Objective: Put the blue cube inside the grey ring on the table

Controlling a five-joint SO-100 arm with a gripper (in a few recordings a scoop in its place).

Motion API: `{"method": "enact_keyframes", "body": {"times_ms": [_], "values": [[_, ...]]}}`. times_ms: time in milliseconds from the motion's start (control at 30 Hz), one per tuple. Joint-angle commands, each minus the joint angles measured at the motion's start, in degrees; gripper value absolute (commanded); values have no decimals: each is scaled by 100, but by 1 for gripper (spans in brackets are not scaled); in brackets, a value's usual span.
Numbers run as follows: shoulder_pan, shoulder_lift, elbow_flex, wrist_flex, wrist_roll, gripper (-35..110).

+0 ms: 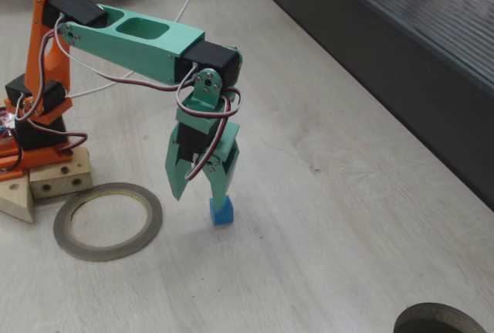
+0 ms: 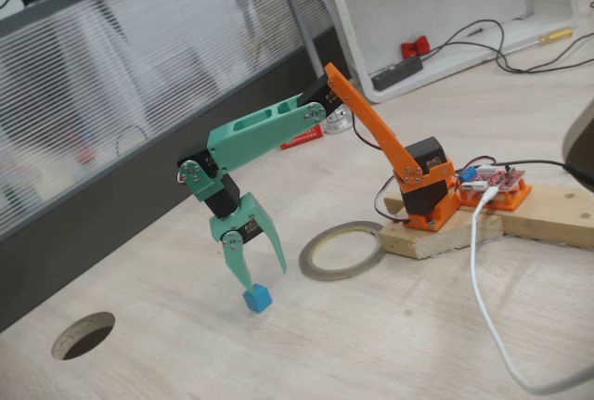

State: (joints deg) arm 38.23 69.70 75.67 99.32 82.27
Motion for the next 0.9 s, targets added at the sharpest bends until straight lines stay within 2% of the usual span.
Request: {"method": "enact_keyframes", "body": {"times_ms": [0, 200, 867], "values": [[53, 167, -79, 141, 70, 52], [53, 158, -88, 70, 70, 58], [53, 53, -97, 44, 70, 58]]}}
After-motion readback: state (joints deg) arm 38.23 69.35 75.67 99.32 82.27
